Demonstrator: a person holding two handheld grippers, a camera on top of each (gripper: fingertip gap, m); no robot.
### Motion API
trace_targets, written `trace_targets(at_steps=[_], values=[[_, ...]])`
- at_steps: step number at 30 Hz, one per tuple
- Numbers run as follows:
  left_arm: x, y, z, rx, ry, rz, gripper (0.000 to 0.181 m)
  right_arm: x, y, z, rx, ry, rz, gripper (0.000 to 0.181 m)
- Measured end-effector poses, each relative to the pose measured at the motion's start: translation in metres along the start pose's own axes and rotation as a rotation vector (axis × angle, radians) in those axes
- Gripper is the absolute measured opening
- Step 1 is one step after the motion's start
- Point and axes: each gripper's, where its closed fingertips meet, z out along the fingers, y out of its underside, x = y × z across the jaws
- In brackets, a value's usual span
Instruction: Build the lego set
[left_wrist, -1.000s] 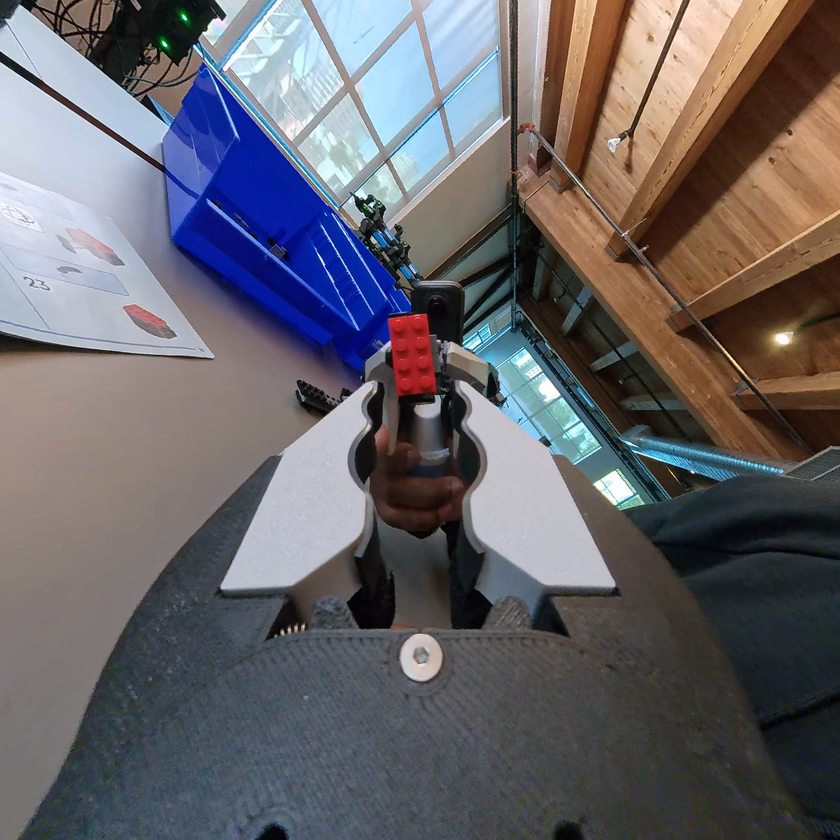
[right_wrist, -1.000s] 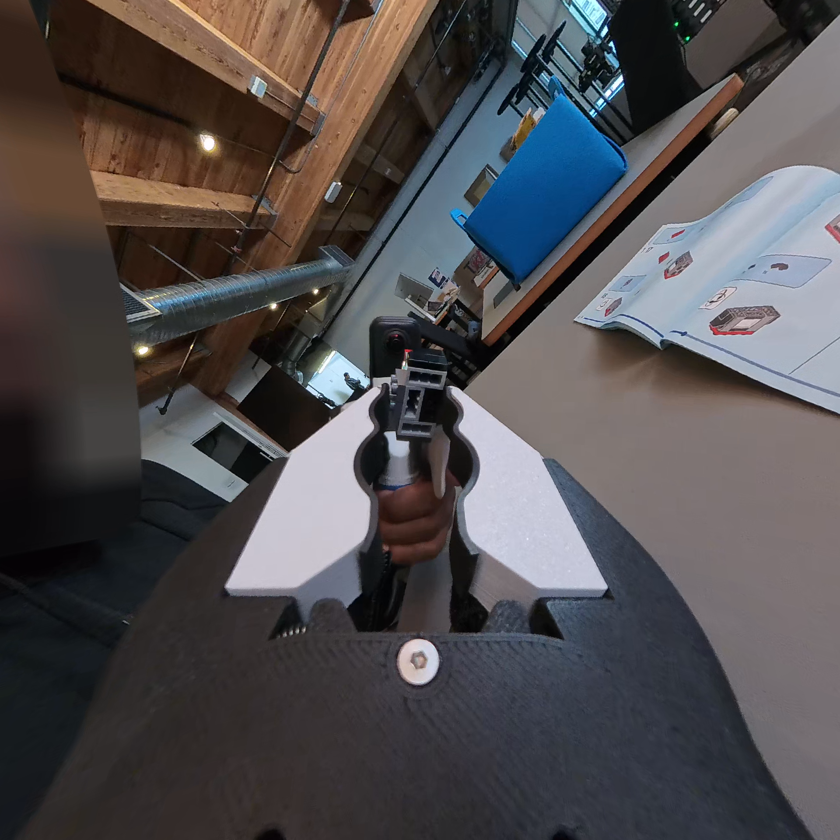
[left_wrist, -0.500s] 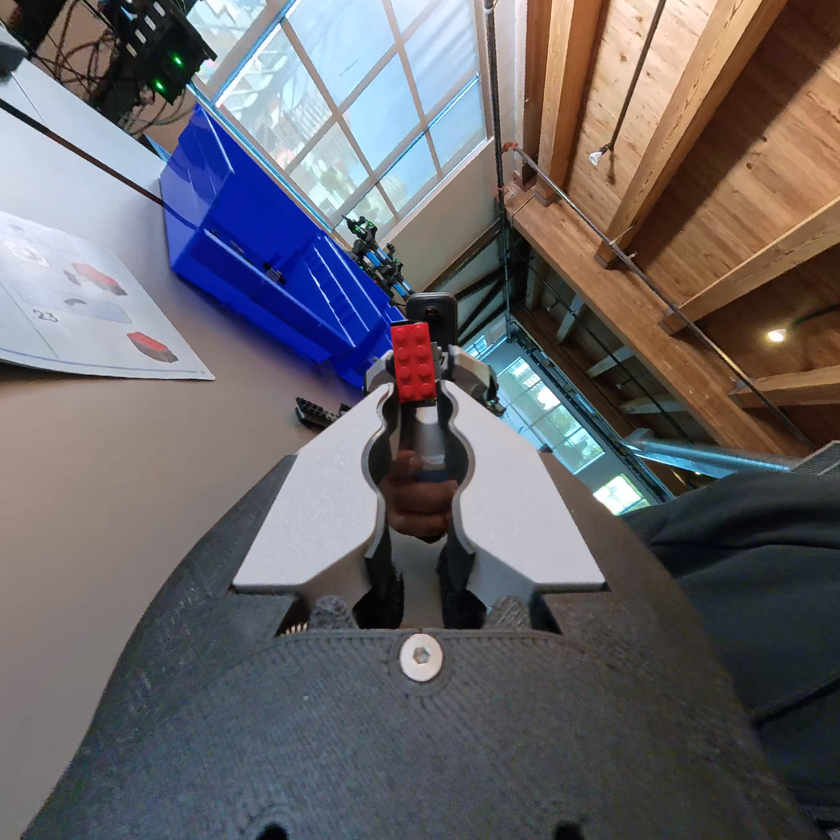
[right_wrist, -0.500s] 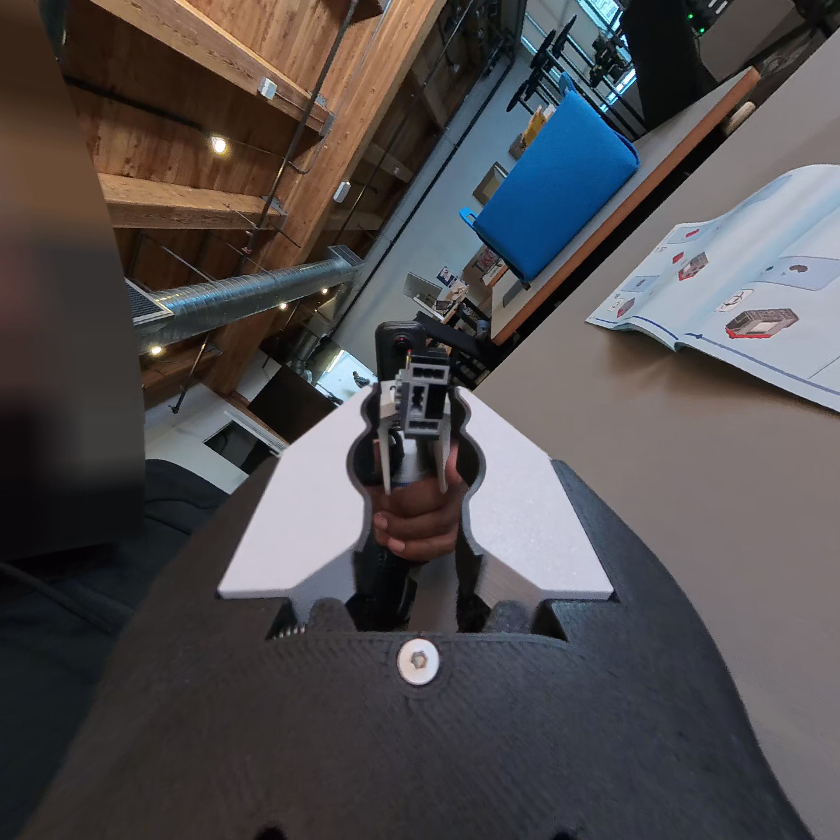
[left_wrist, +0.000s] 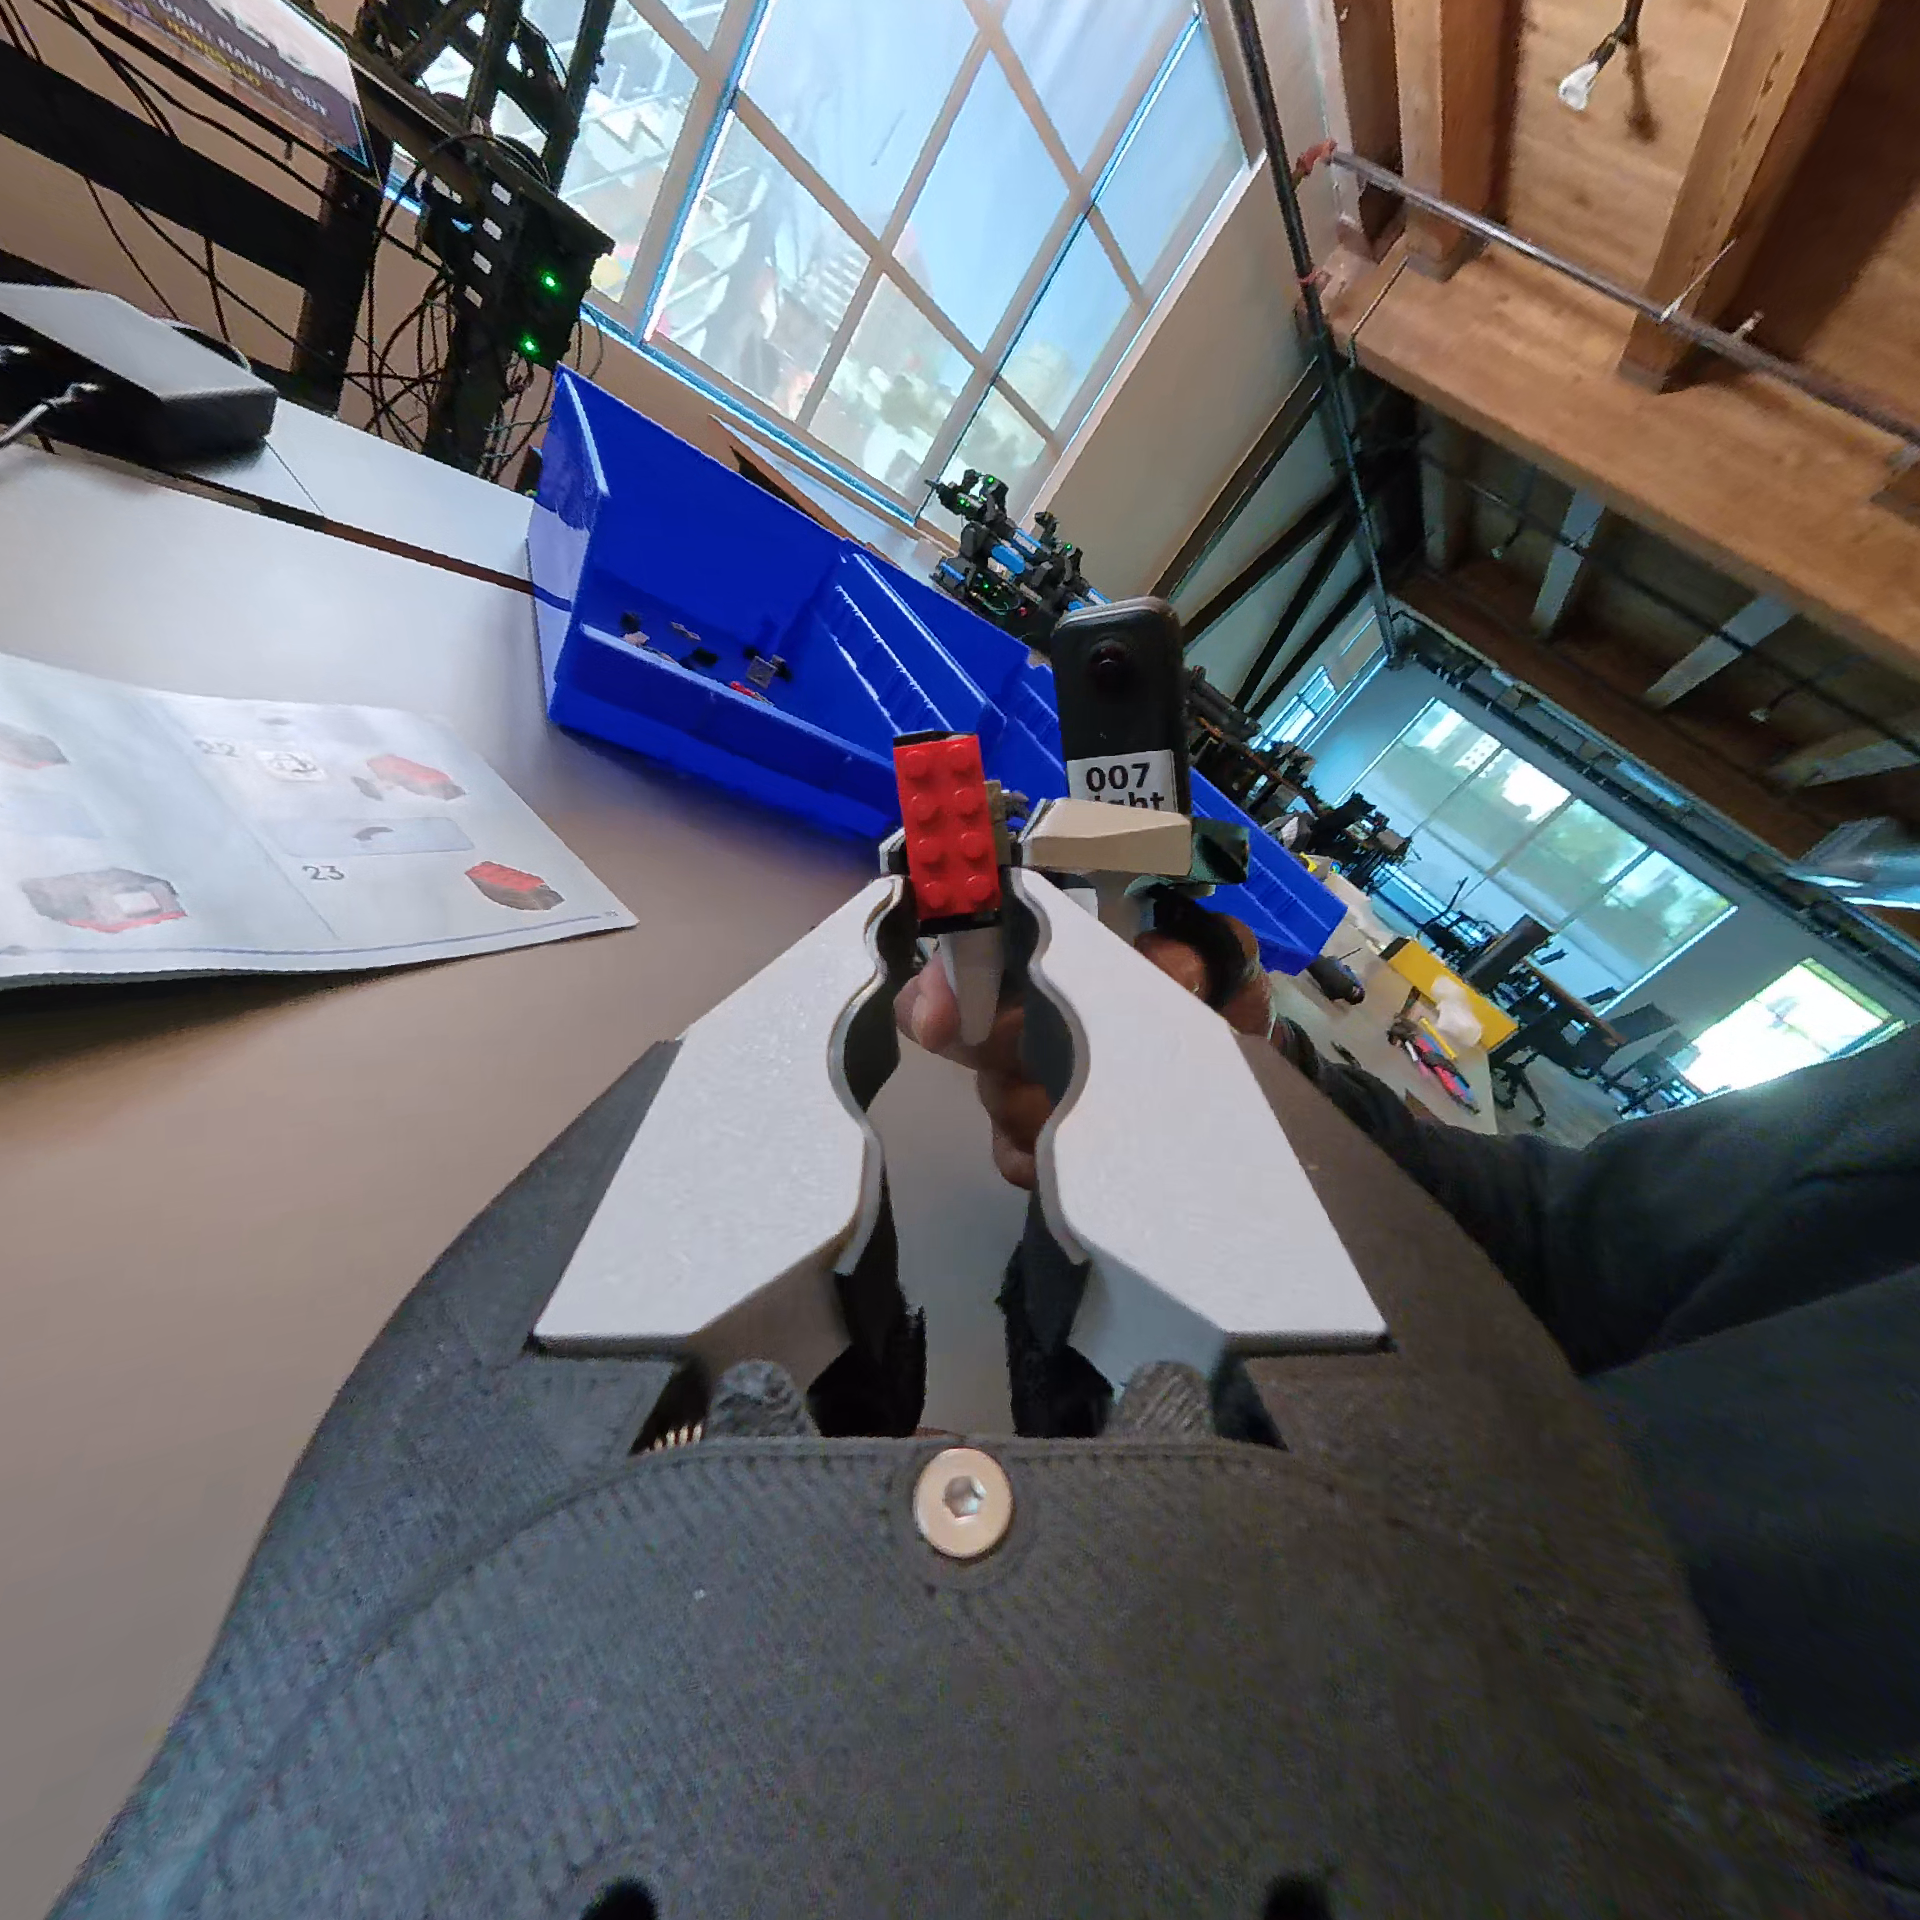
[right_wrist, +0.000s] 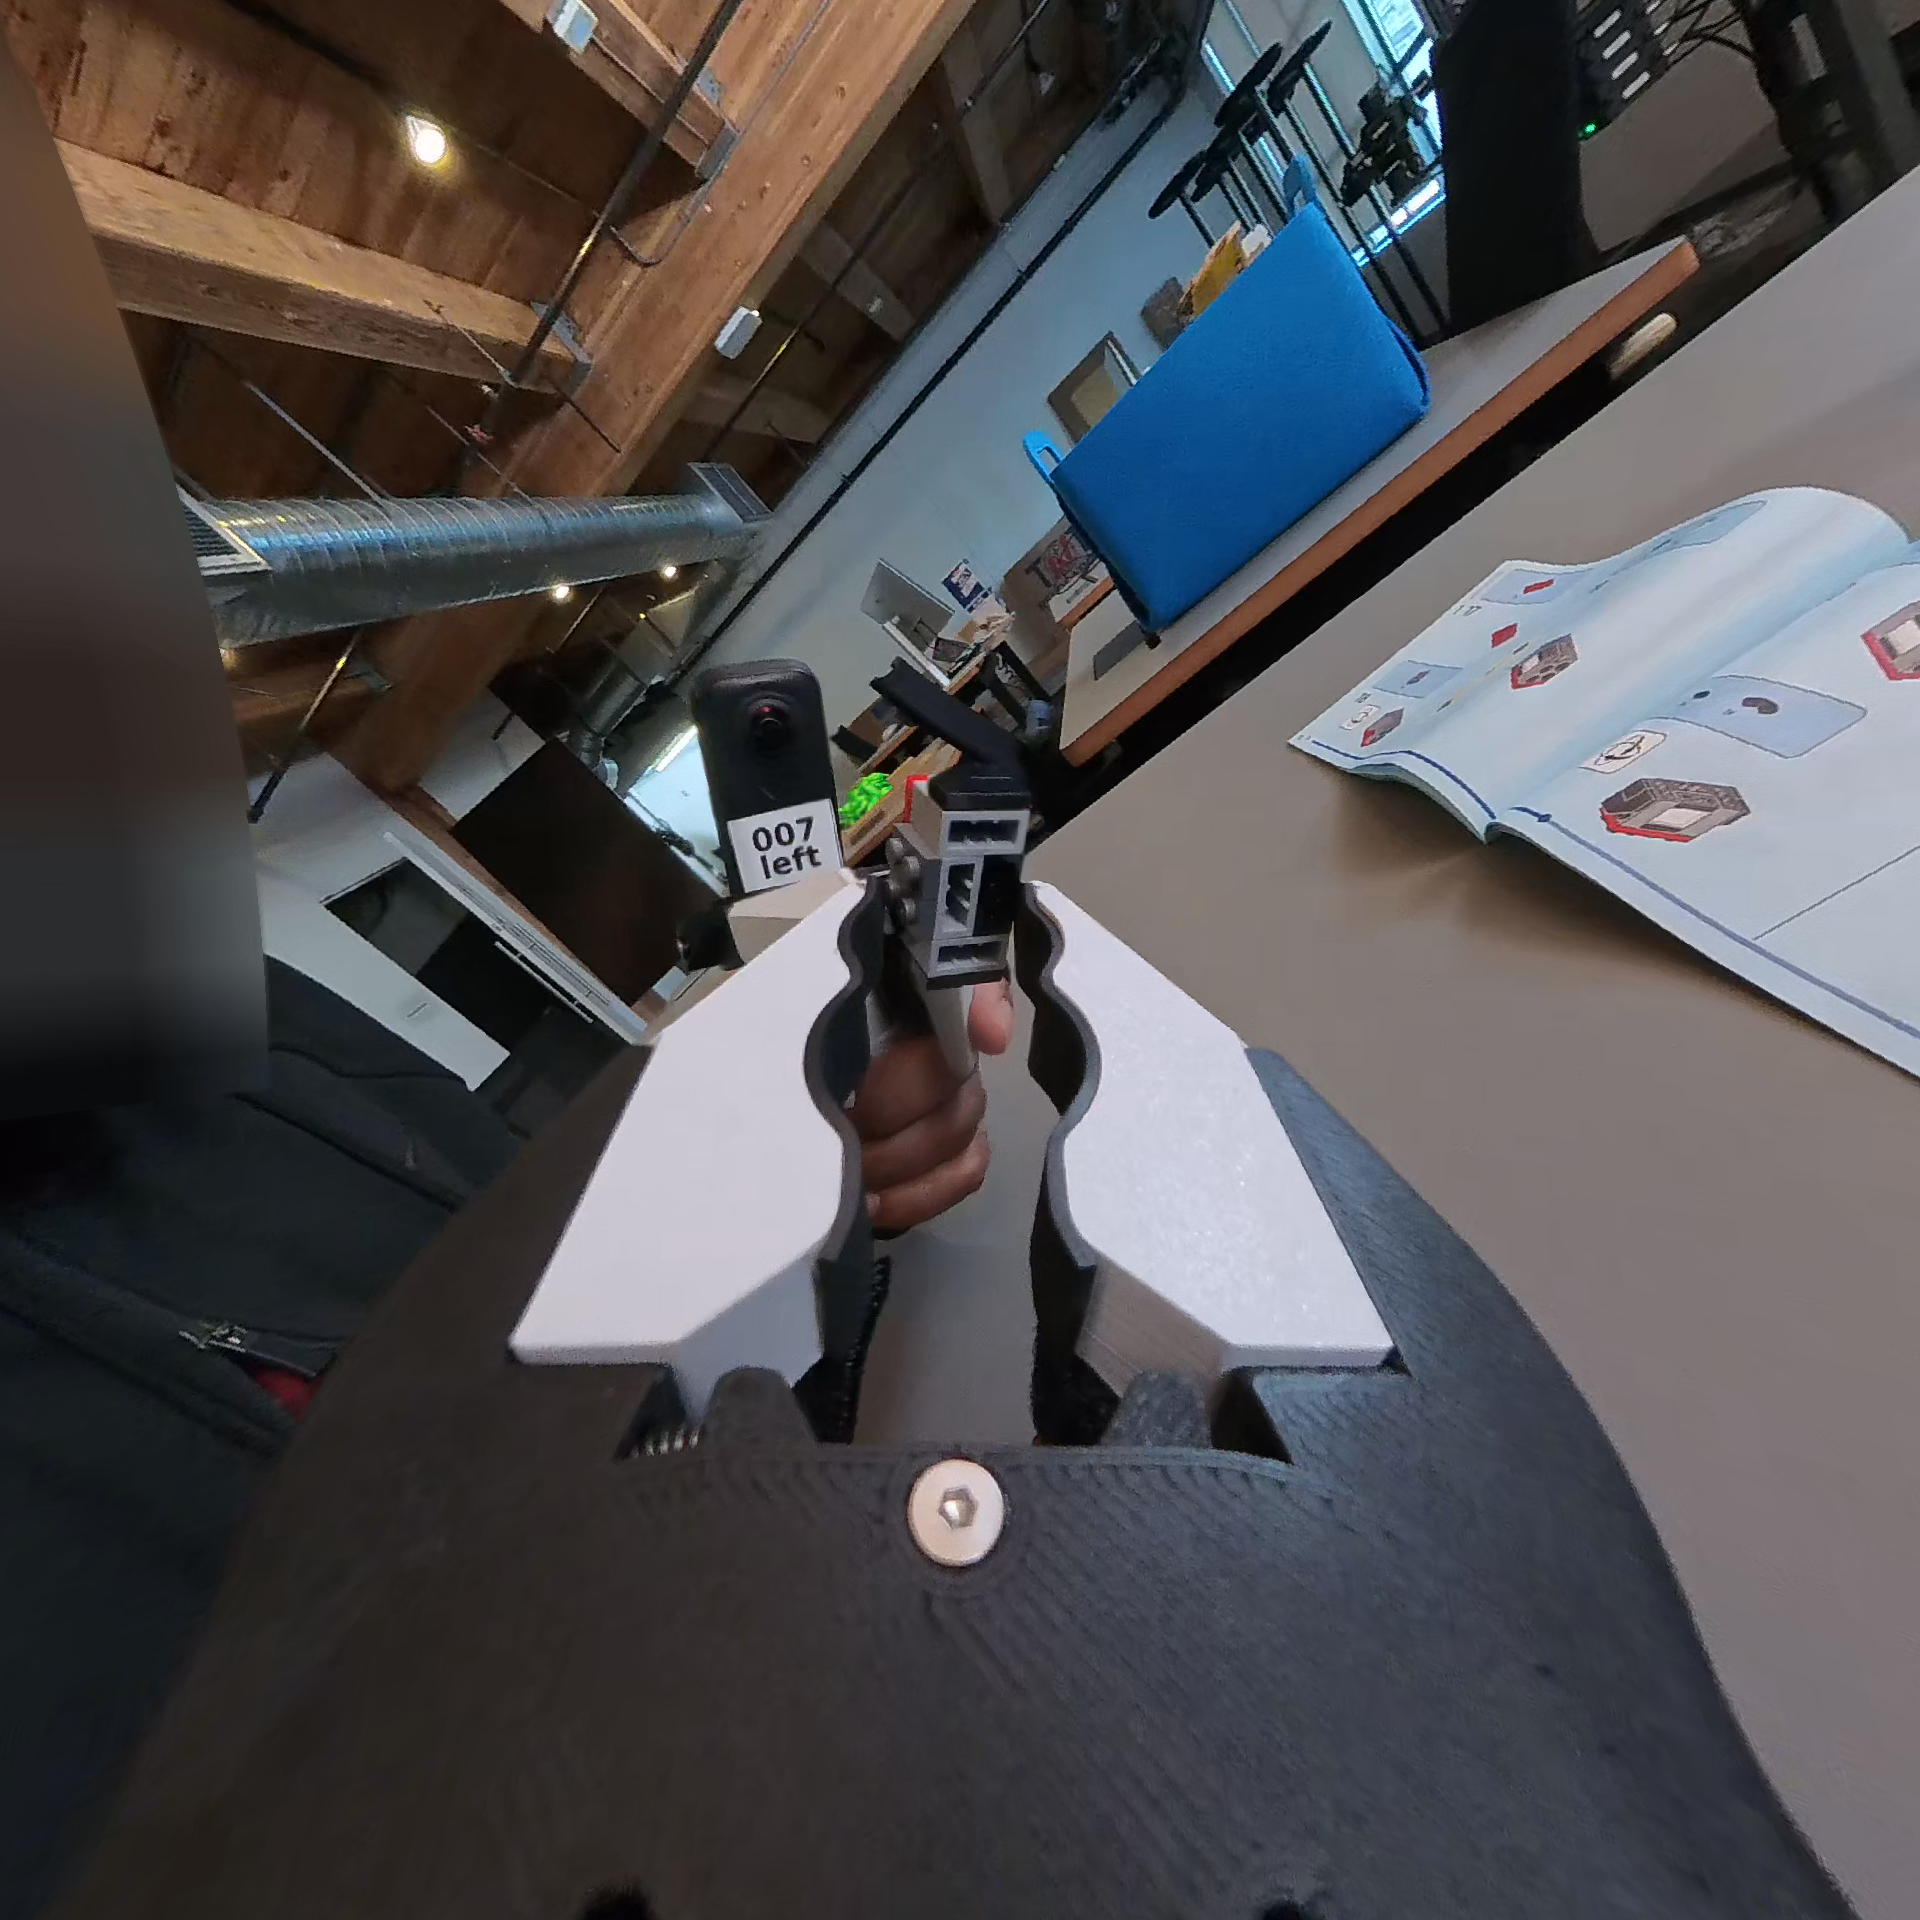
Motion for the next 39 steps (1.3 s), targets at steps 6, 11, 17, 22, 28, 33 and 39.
trace_targets(at_steps=[6, 11, 17, 22, 28, 33, 39], values=[[0.002, 0.0, 0.0, -0.004, 0.012, 0.02, 0.015, -0.003, 0.001, -0.001, -0.011, -0.032, 0.014, 0.023], [0.0, 0.002, 0.0, -0.005, 0.015, 0.008, 0.015, 0.0, 0.003, -0.001, -0.018, -0.028, 0.029, 0.023], [-0.007, -0.004, 0.0, 0.103, 0.108, -0.226, 0.016, 0.01, 0.0, 0.0, -0.013, 0.055, -0.015, 0.041], [-0.025, -0.011, -0.007, 0.248, 0.272, -0.706, 0.015, 0.02, -0.012, -0.009, -0.021, 0.213, -0.309, 0.069], [-0.02, -0.001, -0.003, 0.188, 0.335, -0.881, 0.015, 0.015, -0.009, -0.012, -0.129, 0.364, -0.892, 0.07], [-0.008, 0.008, 0.002, 0.119, 0.382, -0.94, 0.015, 0.01, 0.001, -0.006, -0.18, 0.356, -1.008, 0.068], [0.007, 0.011, 0.007, 0.08, 0.437, -0.959, 0.015, 0.004, 0.003, -0.006, -0.179, 0.333, -1.023, 0.046]])
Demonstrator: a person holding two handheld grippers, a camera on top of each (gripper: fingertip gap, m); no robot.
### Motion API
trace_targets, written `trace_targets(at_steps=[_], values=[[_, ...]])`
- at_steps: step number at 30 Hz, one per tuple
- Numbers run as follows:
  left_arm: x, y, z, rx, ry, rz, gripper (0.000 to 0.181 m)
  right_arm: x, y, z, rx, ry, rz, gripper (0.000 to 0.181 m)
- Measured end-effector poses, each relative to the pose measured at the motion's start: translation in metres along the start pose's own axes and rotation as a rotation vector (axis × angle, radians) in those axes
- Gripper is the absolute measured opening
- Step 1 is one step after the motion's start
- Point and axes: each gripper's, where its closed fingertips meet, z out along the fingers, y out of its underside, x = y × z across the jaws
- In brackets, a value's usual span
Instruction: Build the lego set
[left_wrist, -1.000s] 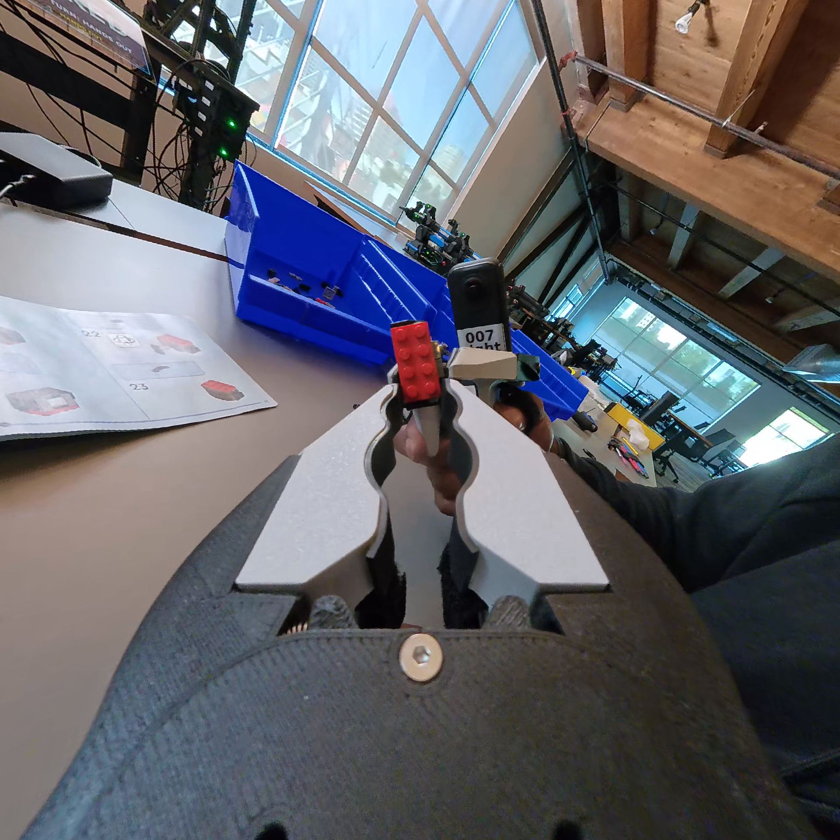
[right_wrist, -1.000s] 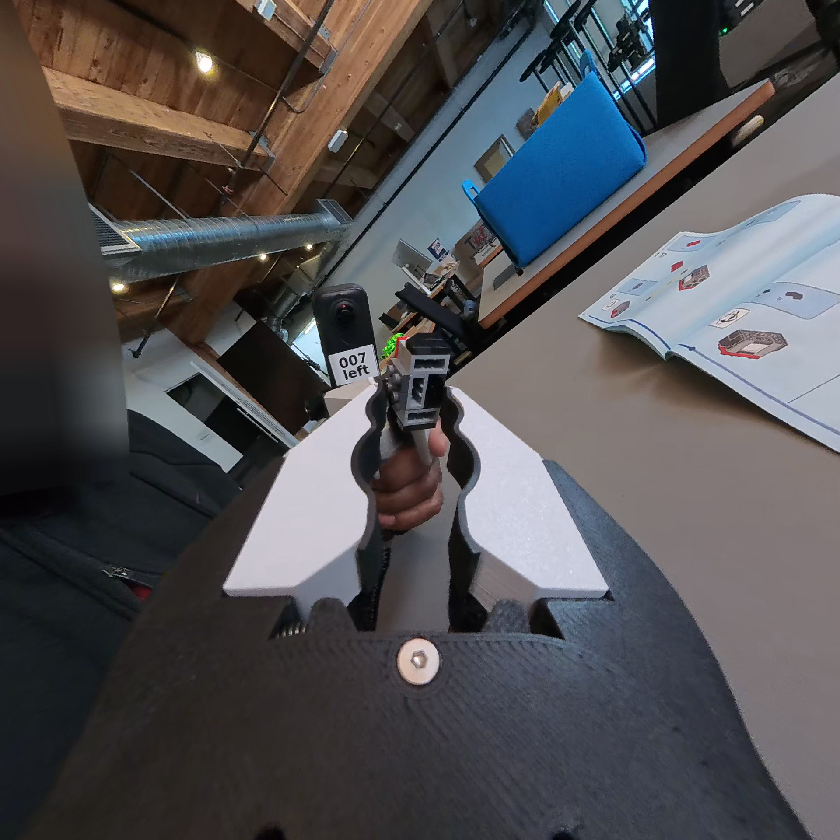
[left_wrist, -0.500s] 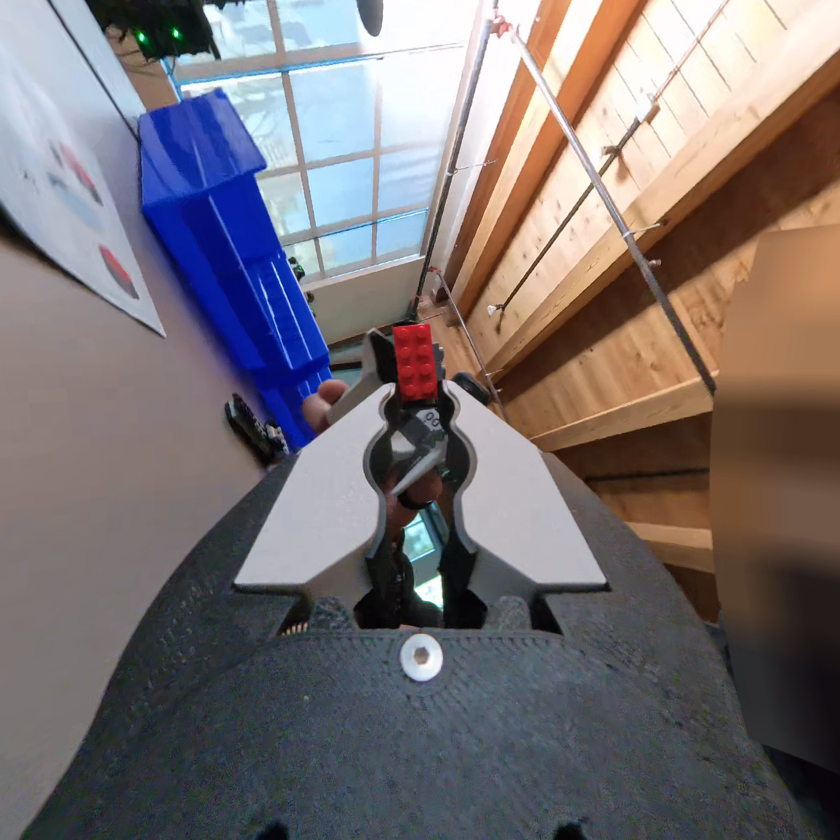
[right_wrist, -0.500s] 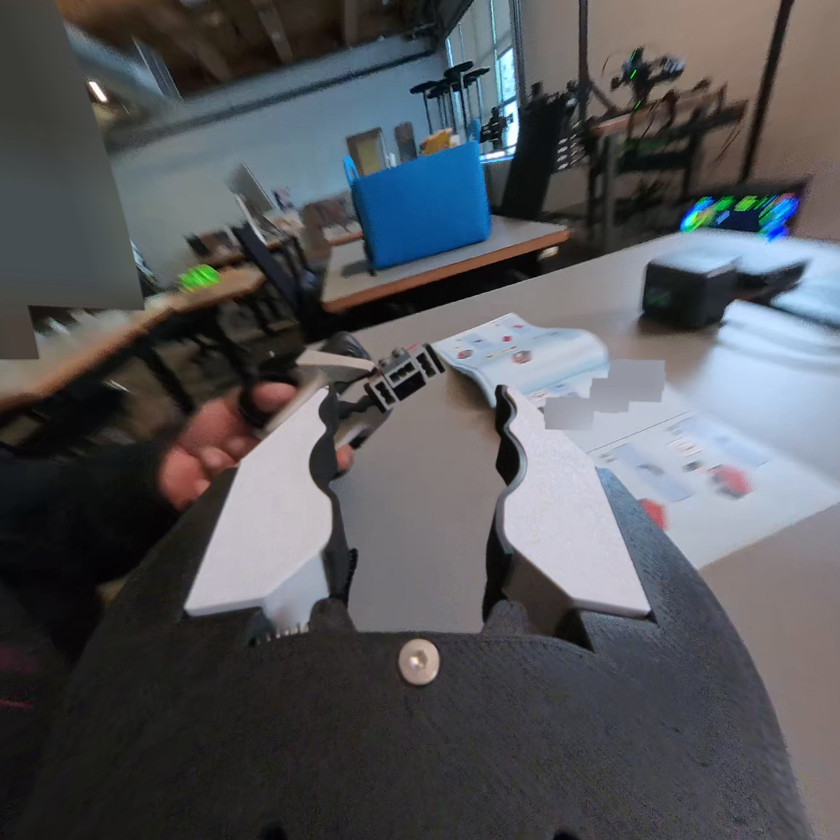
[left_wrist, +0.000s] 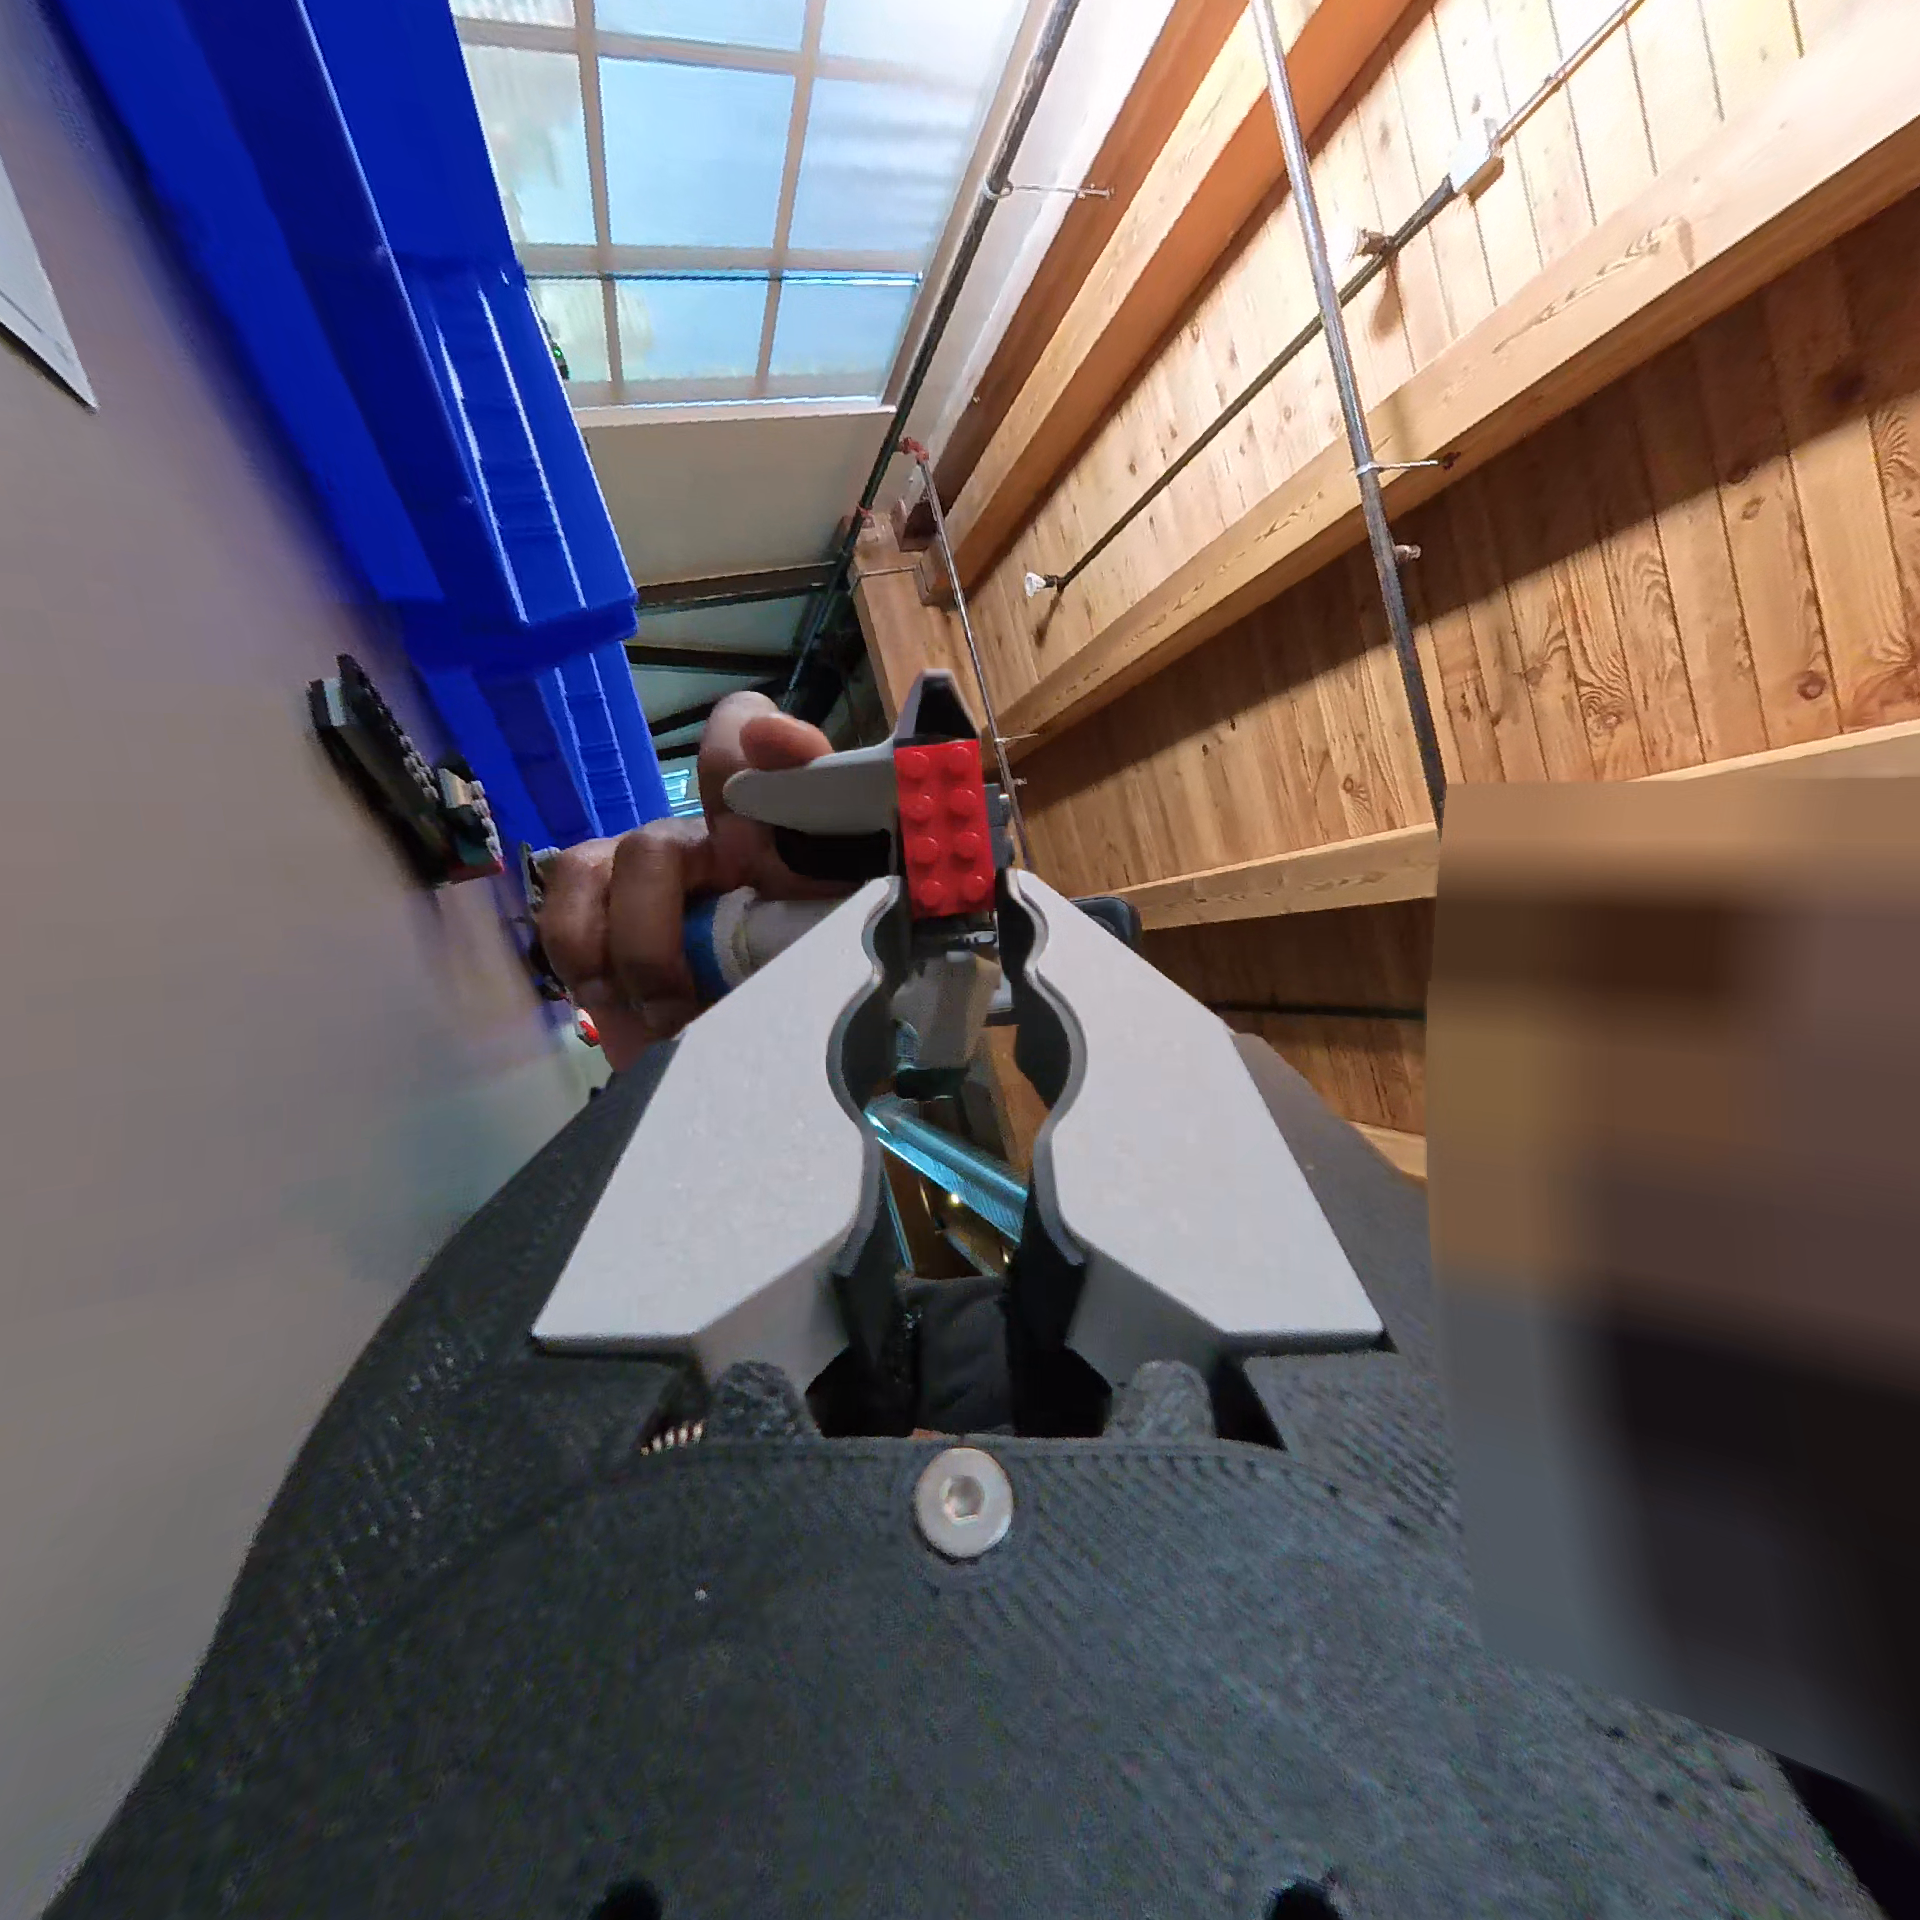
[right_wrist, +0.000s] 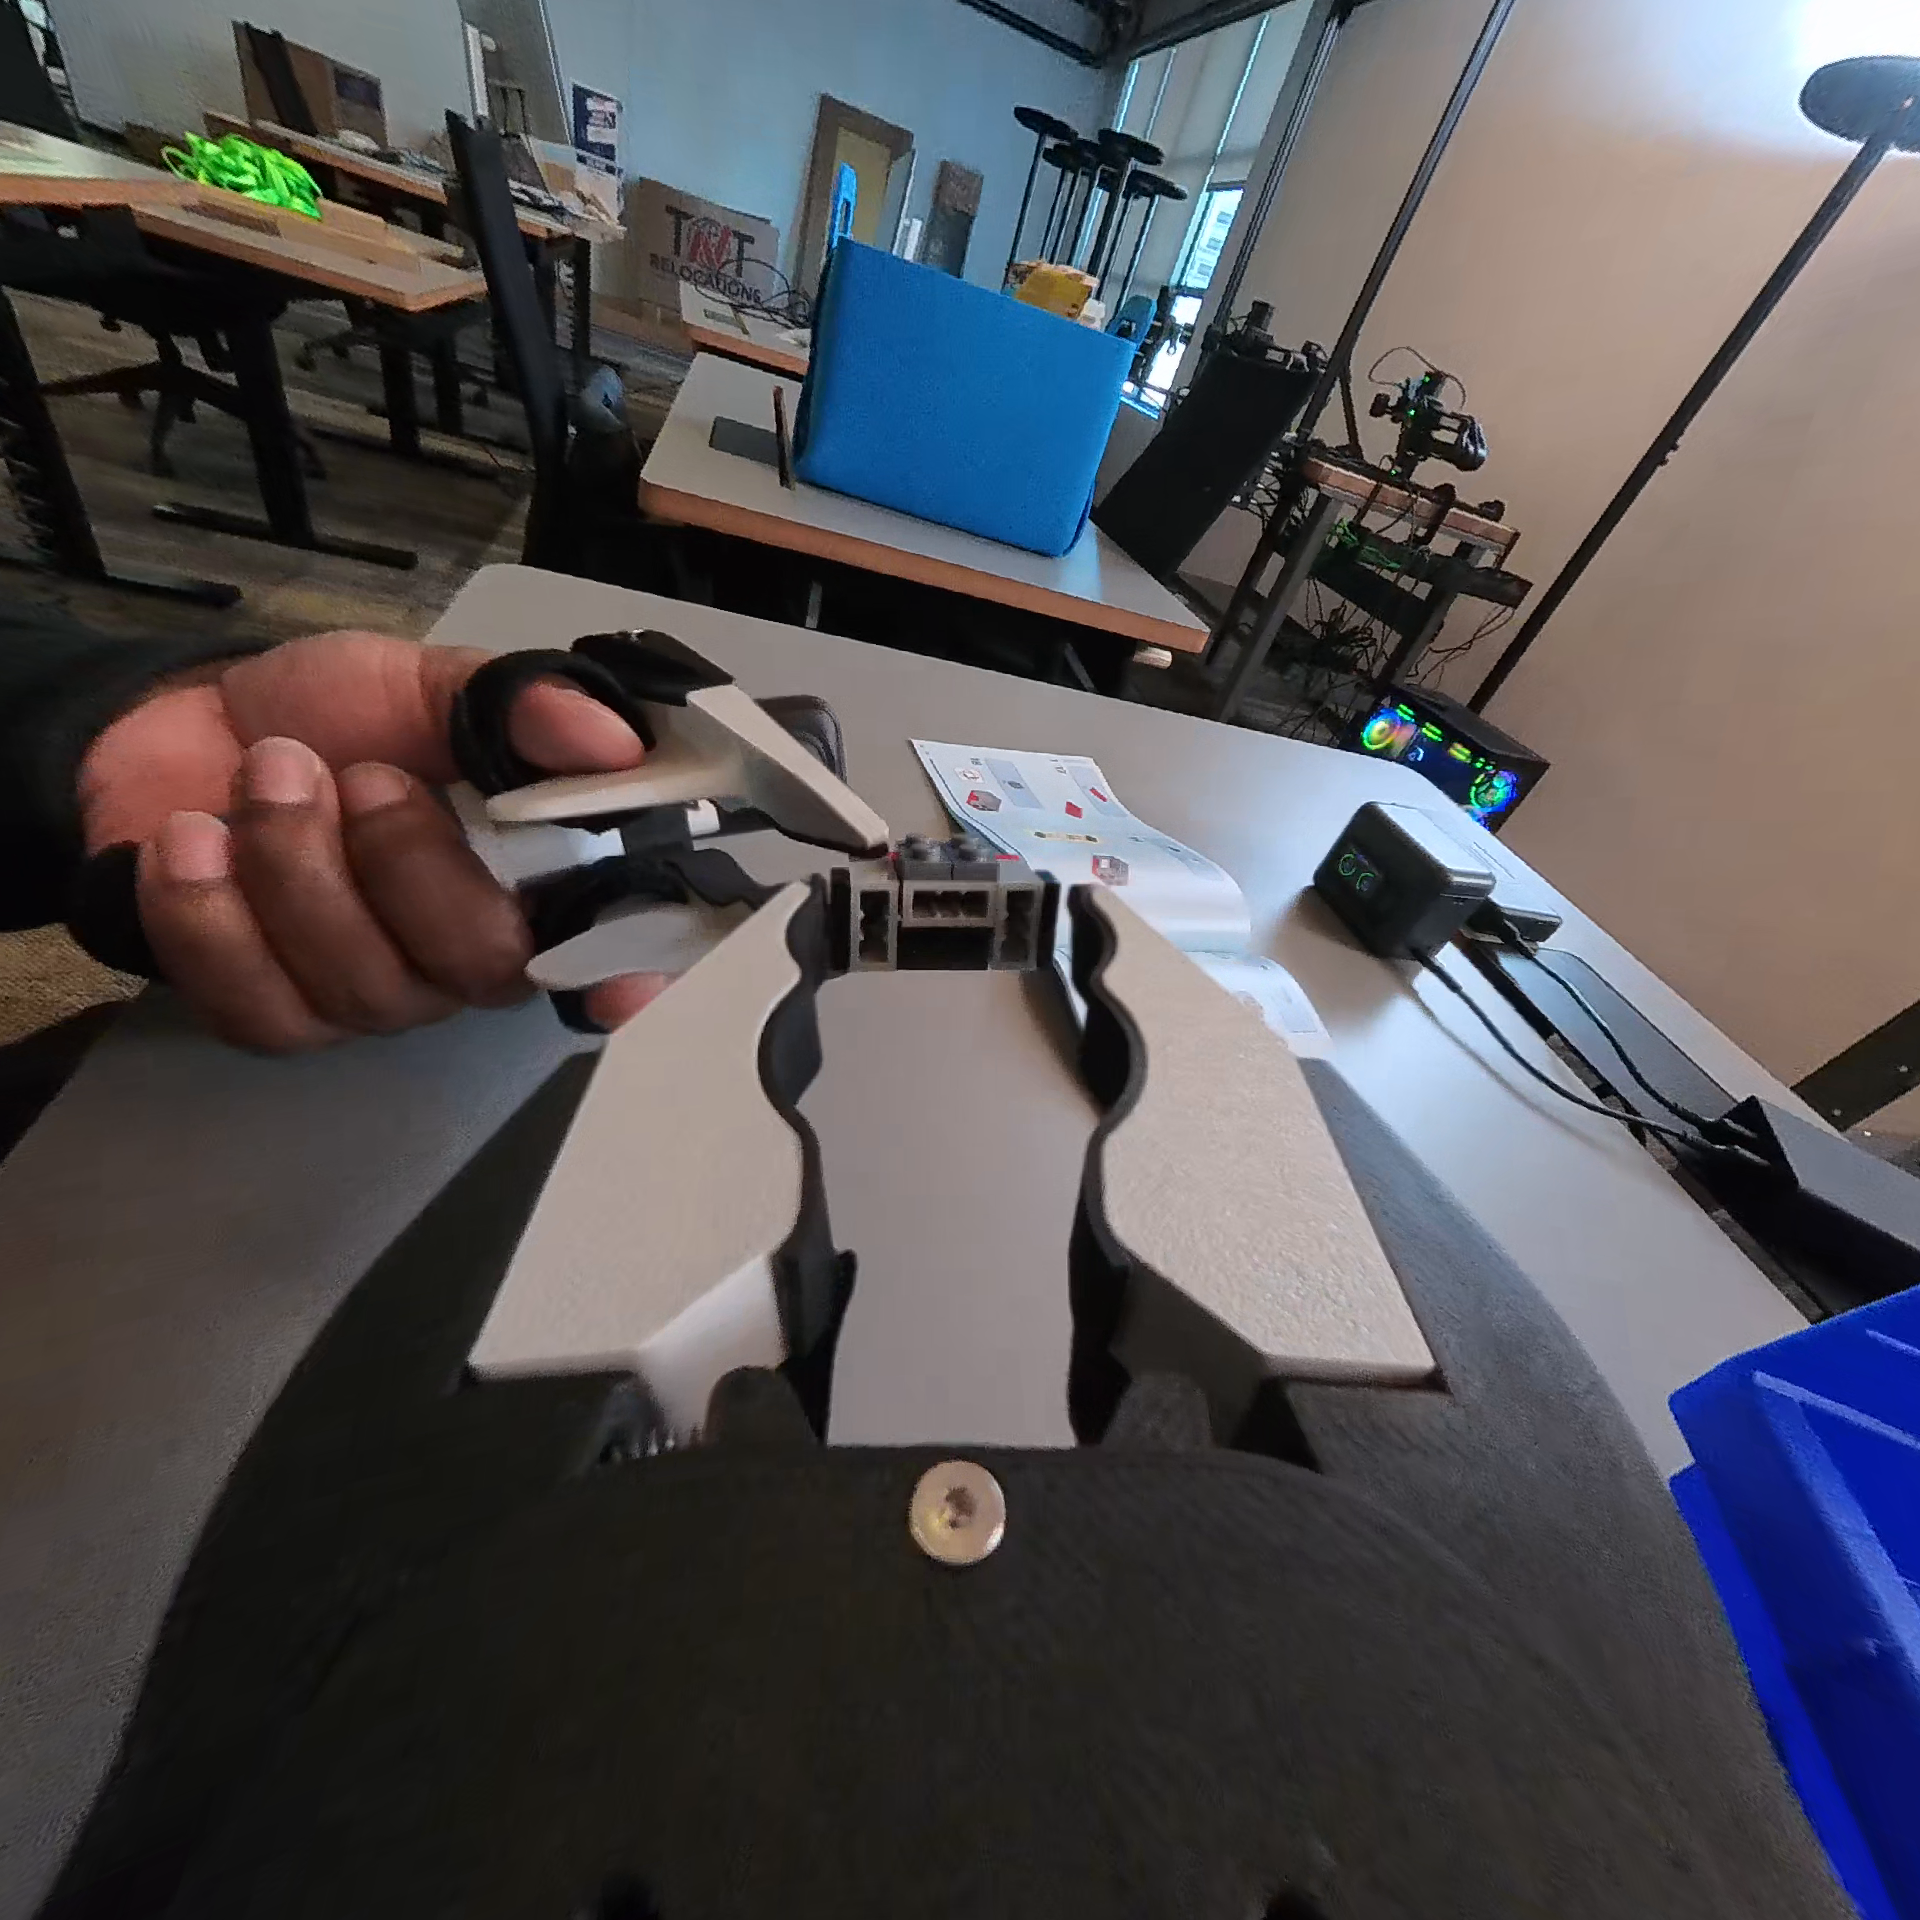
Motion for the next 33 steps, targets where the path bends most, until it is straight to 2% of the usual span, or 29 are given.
trace_targets(at_steps=[21, 25, 28, 33], values=[[0.0011, 0.0027, 0.002, -0.026, 0.019, 0.028, 0.015, -0.0018, -0.0024, -0.0027, 0.005, 0.0, -0.021, 0.042], [0.0046, 0.0043, 0.0022, -0.035, 0.037, 0.029, 0.015, -0.002, -0.0028, -0.0031, 0.011, -0.008, -0.01, 0.051], [0.0051, 0.0058, 0.0027, -0.043, 0.037, 0.03, 0.015, -0.0037, -0.0056, -0.004, 0.028, -0.008, -0.027, 0.042], [0.0059, 0.0074, 0.0036, -0.055, 0.03, 0.057, 0.015, -0.0038, -0.0066, -0.0059, 0.041, -0.005, -0.051, 0.042]])
